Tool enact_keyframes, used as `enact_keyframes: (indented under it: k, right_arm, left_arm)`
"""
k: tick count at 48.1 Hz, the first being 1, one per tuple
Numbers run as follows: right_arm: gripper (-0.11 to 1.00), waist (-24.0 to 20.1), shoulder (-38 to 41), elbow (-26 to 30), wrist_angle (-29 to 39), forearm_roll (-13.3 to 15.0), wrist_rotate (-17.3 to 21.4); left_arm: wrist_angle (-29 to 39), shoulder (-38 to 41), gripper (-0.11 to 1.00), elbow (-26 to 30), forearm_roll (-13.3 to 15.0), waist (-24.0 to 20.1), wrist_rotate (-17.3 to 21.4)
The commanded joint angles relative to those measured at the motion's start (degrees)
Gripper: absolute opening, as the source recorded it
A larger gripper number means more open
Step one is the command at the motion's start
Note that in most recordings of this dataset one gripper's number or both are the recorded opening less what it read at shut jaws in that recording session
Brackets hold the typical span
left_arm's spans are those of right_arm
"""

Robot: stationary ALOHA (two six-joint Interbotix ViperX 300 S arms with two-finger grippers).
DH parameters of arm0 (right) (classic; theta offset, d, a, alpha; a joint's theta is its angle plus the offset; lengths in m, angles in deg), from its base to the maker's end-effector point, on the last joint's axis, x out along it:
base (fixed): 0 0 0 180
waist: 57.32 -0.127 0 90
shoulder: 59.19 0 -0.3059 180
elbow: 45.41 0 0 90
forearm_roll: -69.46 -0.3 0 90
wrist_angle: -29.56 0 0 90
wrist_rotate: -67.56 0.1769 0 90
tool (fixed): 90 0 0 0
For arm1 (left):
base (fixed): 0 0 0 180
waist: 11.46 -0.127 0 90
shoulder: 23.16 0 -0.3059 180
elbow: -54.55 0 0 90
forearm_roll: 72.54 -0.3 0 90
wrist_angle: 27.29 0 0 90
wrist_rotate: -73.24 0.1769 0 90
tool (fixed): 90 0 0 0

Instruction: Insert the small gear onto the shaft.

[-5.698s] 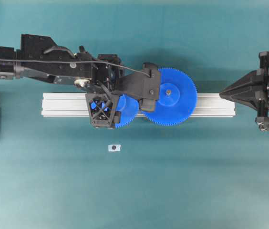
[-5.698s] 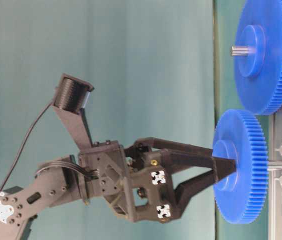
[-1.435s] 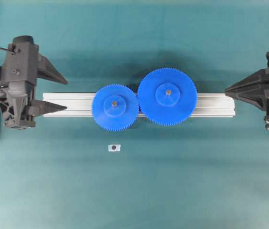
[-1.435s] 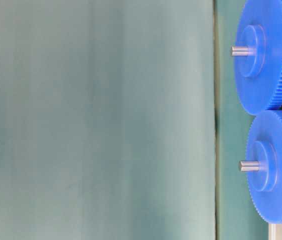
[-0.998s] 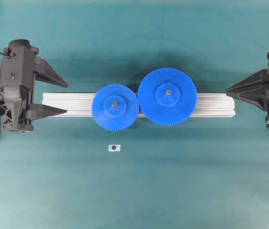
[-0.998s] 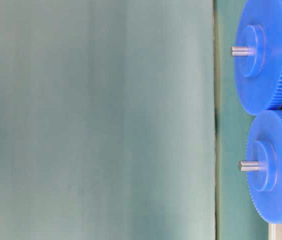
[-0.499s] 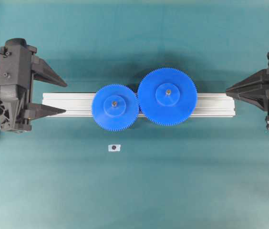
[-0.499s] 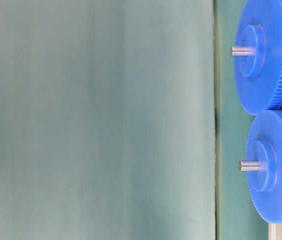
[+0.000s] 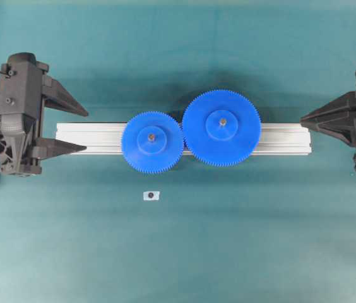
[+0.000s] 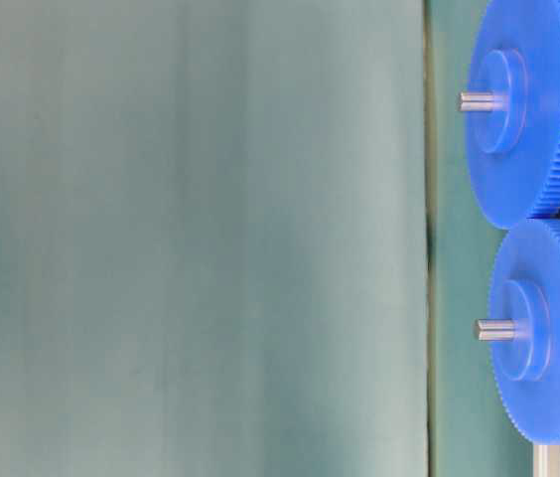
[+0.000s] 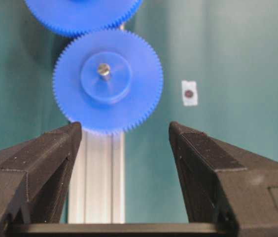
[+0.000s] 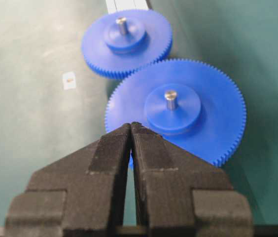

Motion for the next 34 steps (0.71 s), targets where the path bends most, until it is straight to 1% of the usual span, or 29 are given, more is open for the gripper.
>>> enact_keyframes:
  k: [1,34]
  right_arm:
    - [0.11,0.1,0.2,0.5,-0.3,-0.1,0.6]
    - [0.11,0.0,0.3,0.5,-0.5,-0.1,1.1]
  left_arm:
    - [-0.5,-0.3,0.69,0.5,-0.1,0.3,-0.2]
    - [-1.2,-0.3,0.69,0.2,-0.1,0.5,-0.2]
